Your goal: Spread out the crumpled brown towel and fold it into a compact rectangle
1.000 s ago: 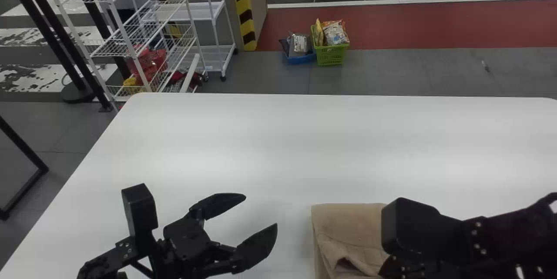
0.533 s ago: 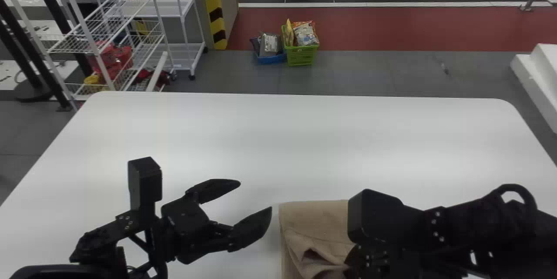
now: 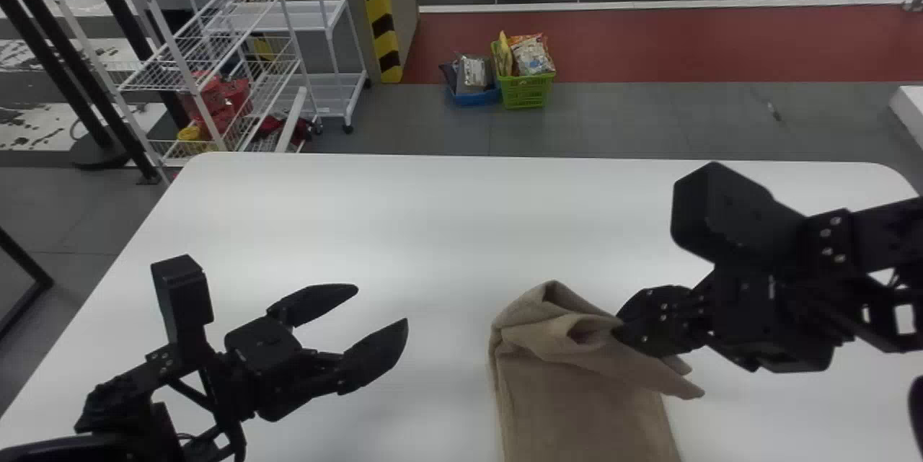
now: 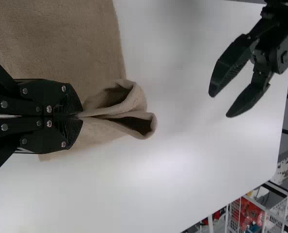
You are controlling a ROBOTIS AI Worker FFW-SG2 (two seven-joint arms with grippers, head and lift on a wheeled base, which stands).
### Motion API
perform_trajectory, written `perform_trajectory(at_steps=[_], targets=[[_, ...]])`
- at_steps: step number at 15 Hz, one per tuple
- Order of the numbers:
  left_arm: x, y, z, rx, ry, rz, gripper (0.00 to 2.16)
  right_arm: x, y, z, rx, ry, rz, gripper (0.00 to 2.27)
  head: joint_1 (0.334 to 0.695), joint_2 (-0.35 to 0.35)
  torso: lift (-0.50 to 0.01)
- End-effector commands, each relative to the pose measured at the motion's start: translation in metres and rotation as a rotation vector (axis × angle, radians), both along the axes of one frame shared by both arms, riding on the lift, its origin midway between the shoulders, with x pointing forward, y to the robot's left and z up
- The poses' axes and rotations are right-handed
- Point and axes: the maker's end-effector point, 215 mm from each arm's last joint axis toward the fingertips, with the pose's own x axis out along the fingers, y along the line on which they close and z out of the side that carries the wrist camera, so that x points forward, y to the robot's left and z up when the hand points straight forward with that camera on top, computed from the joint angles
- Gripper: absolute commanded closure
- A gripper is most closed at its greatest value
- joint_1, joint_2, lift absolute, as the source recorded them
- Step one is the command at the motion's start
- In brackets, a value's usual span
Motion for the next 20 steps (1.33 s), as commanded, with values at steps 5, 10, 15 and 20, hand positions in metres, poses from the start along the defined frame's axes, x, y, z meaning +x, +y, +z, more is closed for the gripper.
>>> perform_trajectory(at_steps=[5, 10, 15, 20], targets=[[-0.031, -0.048, -0.055, 0.019, 0.11, -0.022, 0.06, 0.01, -0.001, 0.002, 0.005, -0.006, -0.003, 1.18, 0.695, 0.108, -0.127], [-0.035, -0.066, -0.067, 0.078, 0.041, -0.003, 0.06, 0.009, -0.002, 0.001, 0.005, -0.002, -0.002, 1.18, 0.695, 0.065, -0.127], [-0.064, -0.08, -0.036, 0.007, -0.031, -0.041, 0.1, 0.013, -0.005, 0.002, 0.003, -0.008, -0.009, 1.18, 0.695, 0.04, -0.127], [-0.094, -0.128, -0.026, -0.068, -0.017, -0.161, 0.18, 0.012, 0.003, 0.0, 0.01, -0.009, 0.006, 1.18, 0.695, -0.004, -0.127]])
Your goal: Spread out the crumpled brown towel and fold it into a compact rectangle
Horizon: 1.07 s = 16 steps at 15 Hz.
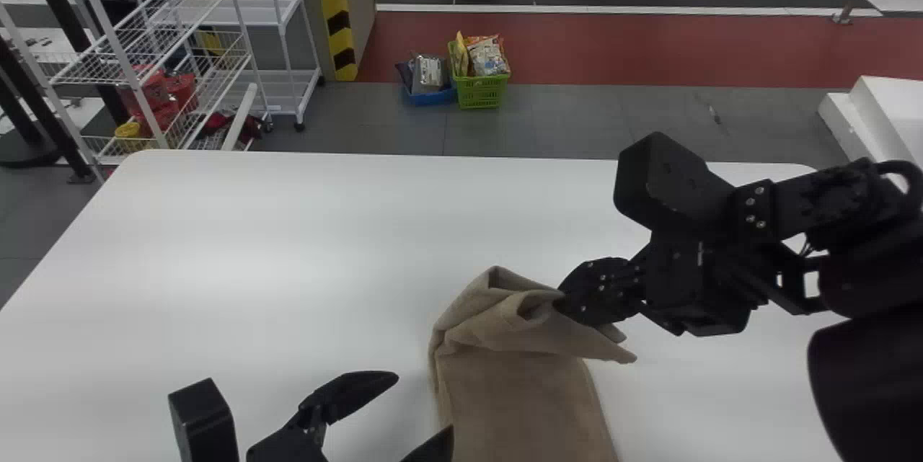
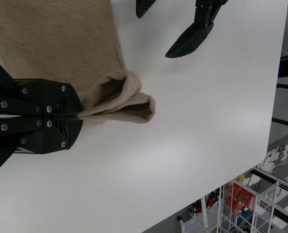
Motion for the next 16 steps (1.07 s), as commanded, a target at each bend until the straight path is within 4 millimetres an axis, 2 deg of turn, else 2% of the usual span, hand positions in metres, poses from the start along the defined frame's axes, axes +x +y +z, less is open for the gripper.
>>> perform_trajectory(at_steps=[1, 3, 6, 9, 14, 16], targets=[[-0.013, -0.027, -0.002, -0.021, 0.017, -0.051, 0.19, -0.001, 0.001, -0.002, 0.0, 0.006, 0.003, 1.18, 0.695, -0.015, -0.127], [-0.016, -0.044, -0.007, -0.017, 0.014, -0.079, 0.19, -0.002, 0.002, -0.003, 0.001, 0.01, 0.005, 1.18, 0.695, -0.04, -0.127], [-0.01, -0.056, -0.018, 0.007, 0.024, -0.101, 0.19, -0.005, 0.004, -0.006, 0.004, 0.017, 0.005, 1.18, 0.695, -0.083, -0.127], [-0.002, -0.067, -0.028, 0.037, 0.034, -0.118, 0.19, -0.006, 0.004, -0.007, 0.007, 0.021, 0.002, 1.18, 0.695, -0.097, -0.127], [0.02, -0.065, -0.048, 0.061, 0.063, -0.105, 0.19, -0.009, 0.005, -0.008, 0.009, 0.026, 0.004, 1.18, 0.695, -0.108, -0.127], [0.028, -0.064, -0.047, 0.067, 0.05, -0.095, 0.19, -0.009, 0.004, -0.009, 0.009, 0.028, 0.001, 1.18, 0.695, -0.105, -0.127]])
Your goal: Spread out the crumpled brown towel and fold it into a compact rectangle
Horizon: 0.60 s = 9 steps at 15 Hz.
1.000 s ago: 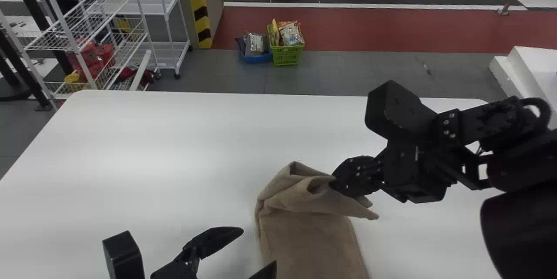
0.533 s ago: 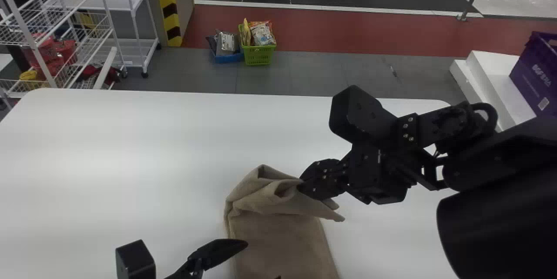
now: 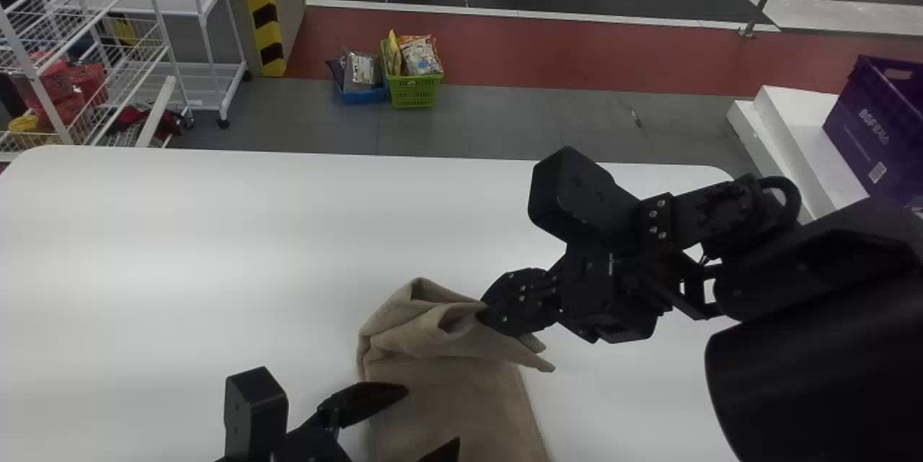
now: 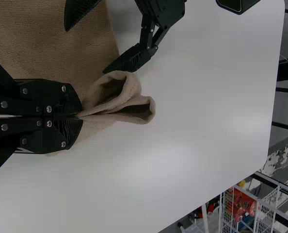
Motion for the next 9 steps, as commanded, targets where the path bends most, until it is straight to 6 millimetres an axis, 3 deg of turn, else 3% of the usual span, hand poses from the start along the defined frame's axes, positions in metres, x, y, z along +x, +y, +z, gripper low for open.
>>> perform_trajectory(at_steps=[1, 9], targets=[[0.007, 0.0, 0.001, 0.0, -0.008, 0.004, 0.19, -0.001, -0.001, -0.001, 0.0, 0.006, 0.0, 1.18, 0.695, -0.103, -0.127], [0.012, 0.004, -0.01, 0.049, -0.011, 0.011, 0.19, -0.007, 0.0, 0.005, 0.008, -0.001, 0.006, 1.18, 0.695, -0.097, -0.127]])
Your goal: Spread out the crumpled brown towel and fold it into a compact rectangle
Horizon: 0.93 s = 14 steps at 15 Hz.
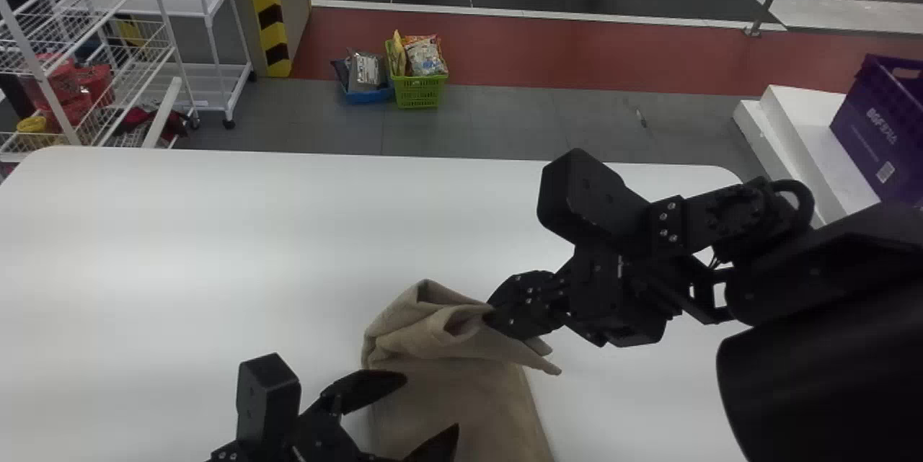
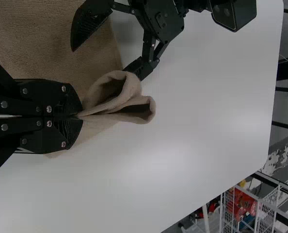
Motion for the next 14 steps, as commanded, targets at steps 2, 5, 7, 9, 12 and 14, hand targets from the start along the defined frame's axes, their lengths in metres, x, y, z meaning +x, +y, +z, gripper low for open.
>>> perform_trajectory(at_steps=[2, 5, 7, 9, 12, 14], targets=[[0.0, 0.0, -0.002, 0.007, 0.001, -0.001, 0.19, -0.012, -0.004, 0.004, -0.008, -0.009, 0.015, 1.18, 0.695, -0.096, -0.127], [0.0, 0.001, -0.003, 0.008, 0.003, 0.001, 0.19, -0.04, -0.01, -0.002, -0.032, 0.003, 0.042, 1.18, 0.695, -0.103, -0.127], [0.0, 0.001, -0.003, 0.008, 0.003, 0.001, 0.19, -0.057, -0.013, -0.009, -0.046, 0.022, 0.052, 1.18, 0.695, -0.111, -0.127], [0.0, 0.0, -0.002, 0.007, 0.001, -0.001, 0.19, -0.073, -0.017, -0.02, -0.064, 0.047, 0.058, 1.18, 0.695, -0.119, -0.127], [0.0, 0.0, -0.001, 0.007, 0.0, -0.001, 0.19, -0.09, -0.013, -0.025, -0.064, 0.068, 0.074, 1.18, 0.695, -0.131, -0.127], [-0.001, 0.0, -0.002, 0.007, 0.003, -0.001, 0.19, -0.096, -0.012, -0.024, -0.062, 0.069, 0.078, 1.18, 0.695, -0.132, -0.127]])
